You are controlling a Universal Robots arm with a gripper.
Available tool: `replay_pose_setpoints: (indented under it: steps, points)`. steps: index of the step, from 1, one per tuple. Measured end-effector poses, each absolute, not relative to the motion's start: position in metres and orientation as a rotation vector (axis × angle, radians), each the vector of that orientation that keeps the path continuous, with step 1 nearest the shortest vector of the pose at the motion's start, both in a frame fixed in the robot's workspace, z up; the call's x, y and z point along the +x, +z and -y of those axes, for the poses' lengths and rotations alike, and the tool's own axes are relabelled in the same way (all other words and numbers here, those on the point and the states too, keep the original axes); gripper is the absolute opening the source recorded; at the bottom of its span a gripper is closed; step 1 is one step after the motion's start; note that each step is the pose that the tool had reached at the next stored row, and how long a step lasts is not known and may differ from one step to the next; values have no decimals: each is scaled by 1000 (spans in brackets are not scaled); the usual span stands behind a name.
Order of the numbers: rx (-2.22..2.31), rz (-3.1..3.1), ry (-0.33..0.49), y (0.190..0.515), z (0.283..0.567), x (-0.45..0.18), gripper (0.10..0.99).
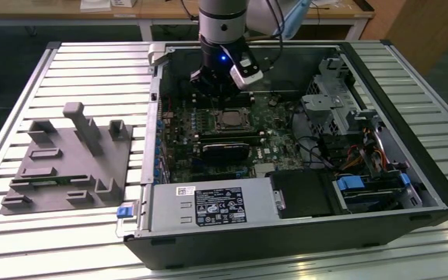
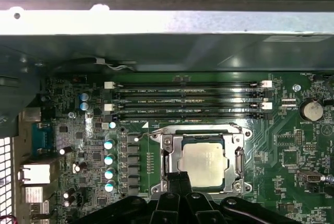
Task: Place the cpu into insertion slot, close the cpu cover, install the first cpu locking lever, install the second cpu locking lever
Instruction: 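Install the first cpu locking lever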
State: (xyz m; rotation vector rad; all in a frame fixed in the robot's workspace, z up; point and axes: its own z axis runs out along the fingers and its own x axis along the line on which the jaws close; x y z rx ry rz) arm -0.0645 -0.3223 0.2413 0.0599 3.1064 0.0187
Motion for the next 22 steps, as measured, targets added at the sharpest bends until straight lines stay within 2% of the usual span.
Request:
replay_pose_setpoints:
  steps: [22]
  points:
    - [60,-3106,19,241,322,-71,106]
